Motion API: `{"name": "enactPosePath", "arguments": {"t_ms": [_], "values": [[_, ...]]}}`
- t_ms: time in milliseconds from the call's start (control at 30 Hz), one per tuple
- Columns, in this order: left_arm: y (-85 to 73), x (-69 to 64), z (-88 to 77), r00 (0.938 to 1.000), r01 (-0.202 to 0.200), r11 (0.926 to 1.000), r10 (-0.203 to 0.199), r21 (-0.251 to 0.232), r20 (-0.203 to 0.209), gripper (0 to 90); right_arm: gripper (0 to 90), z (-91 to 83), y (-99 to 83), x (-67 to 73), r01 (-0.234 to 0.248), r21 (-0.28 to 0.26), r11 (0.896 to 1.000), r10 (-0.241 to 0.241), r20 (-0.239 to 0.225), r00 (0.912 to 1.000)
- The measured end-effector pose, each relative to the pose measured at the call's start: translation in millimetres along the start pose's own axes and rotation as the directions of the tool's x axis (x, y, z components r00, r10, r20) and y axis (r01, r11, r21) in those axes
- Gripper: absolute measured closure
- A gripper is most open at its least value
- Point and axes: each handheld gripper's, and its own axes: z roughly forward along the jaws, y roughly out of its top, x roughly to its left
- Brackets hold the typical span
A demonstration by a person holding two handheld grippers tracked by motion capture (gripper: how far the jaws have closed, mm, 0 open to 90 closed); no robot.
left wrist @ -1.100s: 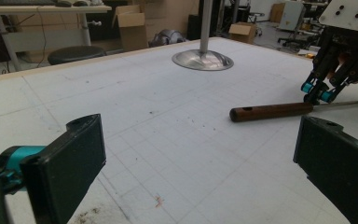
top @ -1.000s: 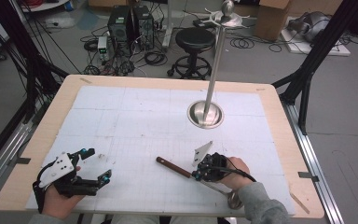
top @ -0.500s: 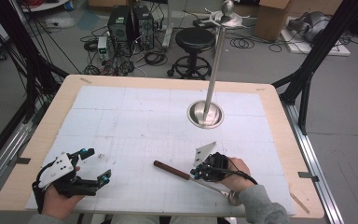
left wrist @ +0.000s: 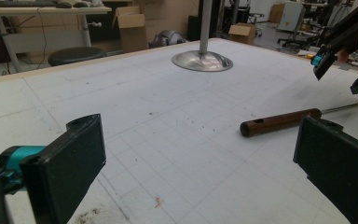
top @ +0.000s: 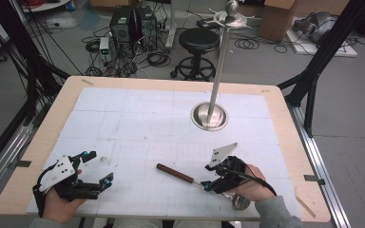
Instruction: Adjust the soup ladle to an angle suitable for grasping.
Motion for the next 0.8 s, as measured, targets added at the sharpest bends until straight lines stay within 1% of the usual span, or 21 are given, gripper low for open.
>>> {"name": "enactPosePath", "arguments": {"t_ms": [33,67,100,133,167,200,300,333,433,533,600,633,700,767,800], "values": [[0.1,-0.1,0.0,1.0000,0.001,1.0000,-0.001,-0.001,0.001,2.5,32.8,-2.4,-1.3,0.4,-0.008,-0.013,1.000,0.008,-0.002,1.0000],[0.0,-0.2,-0.1,1.0000,0.001,1.0000,-0.001,-0.002,0.001,2.5,23.6,-6.3,-4.5,3.0,-0.023,-0.017,1.000,0.023,-0.004,0.9997],[0.0,-0.3,0.0,1.0000,0.001,1.0000,-0.001,-0.001,0.003,2.5,17.4,-7.7,-5.8,4.4,-0.026,-0.012,1.000,0.026,0.010,0.9996],[-0.3,-0.5,0.2,1.0000,0.005,1.0000,-0.005,-0.001,0.002,2.5,17.4,-7.7,-5.8,4.4,-0.026,-0.012,1.000,0.026,0.010,0.9996],[-0.2,-0.6,0.2,1.0000,0.004,1.0000,-0.004,0.000,0.005,2.5,12.0,-8.9,-6.8,5.3,-0.036,0.003,0.999,0.036,0.009,0.9993],[0.1,-0.6,0.0,1.0000,0.000,1.0000,0.000,-0.002,0.005,2.5,9.7,-10.1,-7.7,5.9,-0.043,0.016,0.999,0.043,0.006,0.9991],[0.3,-0.3,-0.4,1.0000,-0.002,1.0000,0.002,-0.004,0.006,2.5,5.7,-14.0,-8.9,8.4,-0.038,0.028,0.999,0.038,0.019,0.9991],[0.0,-0.3,-0.3,1.0000,0.002,1.0000,-0.002,-0.003,0.005,2.5,3.3,-14.6,-9.1,8.9,-0.041,0.026,0.999,0.040,0.015,0.9991],[-0.6,-0.5,0.3,1.0000,0.005,1.0000,-0.005,0.001,0.006,2.5,3.3,-13.4,-8.5,9.4,-0.038,0.040,0.998,0.038,0.018,0.9991],[-0.4,-1.0,0.1,1.0000,-0.002,1.0000,0.002,0.002,0.007,2.5,3.3,-8.0,-7.2,10.9,-0.028,0.092,0.995,0.025,0.028,0.9993],[-0.8,-0.9,-0.4,1.0000,-0.001,1.0000,0.001,0.005,0.005,2.5,3.4,-3.8,-6.1,11.3,-0.024,0.121,0.992,0.021,0.024,0.9995],[-1.1,-1.1,-0.7,1.0000,0.003,1.0000,-0.003,0.004,0.004,2.5,3.4,-3.8,-6.1,11.3,-0.024,0.121,0.992,0.021,0.024,0.9995],[-1.5,-1.1,-1.3,1.0000,0.007,1.0000,-0.007,0.003,0.001,2.5,4.1,-1.5,-4.6,12.0,-0.021,0.148,0.989,0.016,0.034,0.9993],[-1.7,-1.1,-1.9,1.0000,0.005,1.0000,-0.005,0.004,0.000,2.5,6.0,1.4,-2.6,12.8,-0.005,0.178,0.984,-0.002,0.039,0.9992],[-1.7,-0.9,-2.4,1.0000,0.001,1.0000,-0.001,0.006,-0.002,2.5,7.2,3.3,-1.5,13.4,0.002,0.191,0.982,-0.009,0.034,0.9994]]}}
